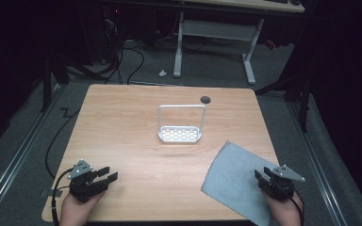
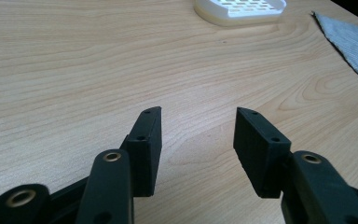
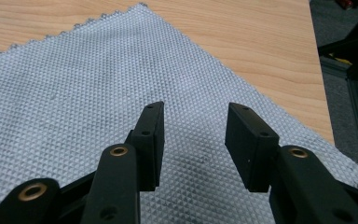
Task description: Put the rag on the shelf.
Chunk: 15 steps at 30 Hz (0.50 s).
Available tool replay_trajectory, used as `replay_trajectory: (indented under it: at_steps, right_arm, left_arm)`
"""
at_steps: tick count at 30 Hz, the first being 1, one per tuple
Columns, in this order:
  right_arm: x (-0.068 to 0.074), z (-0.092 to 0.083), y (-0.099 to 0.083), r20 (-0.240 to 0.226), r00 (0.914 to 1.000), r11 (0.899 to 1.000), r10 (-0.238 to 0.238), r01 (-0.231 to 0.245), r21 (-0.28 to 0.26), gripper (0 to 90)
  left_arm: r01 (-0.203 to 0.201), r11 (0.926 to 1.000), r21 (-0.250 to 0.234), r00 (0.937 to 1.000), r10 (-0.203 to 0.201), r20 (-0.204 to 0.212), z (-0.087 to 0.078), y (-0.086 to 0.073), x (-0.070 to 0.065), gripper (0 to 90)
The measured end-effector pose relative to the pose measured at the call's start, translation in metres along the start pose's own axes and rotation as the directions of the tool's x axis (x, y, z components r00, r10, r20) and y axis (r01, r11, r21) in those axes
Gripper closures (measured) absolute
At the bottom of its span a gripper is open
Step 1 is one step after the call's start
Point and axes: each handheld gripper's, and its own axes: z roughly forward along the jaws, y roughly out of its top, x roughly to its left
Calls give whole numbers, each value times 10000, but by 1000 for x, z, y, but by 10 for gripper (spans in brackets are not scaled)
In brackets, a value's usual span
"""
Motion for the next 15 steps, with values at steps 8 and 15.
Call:
replay_trajectory:
  at_steps: [8,15]
  right_arm:
    - [5,-4,0,-173,9997,9998,-178,177,-88,583]
    - [6,-3,-1,-276,9994,9998,-187,187,-11,583]
  left_arm:
    - [-96,9999,-91,10000,96,-9,-1,0,-1,510]
    - [-80,9999,-99,10000,80,-12,0,-1,-1,508]
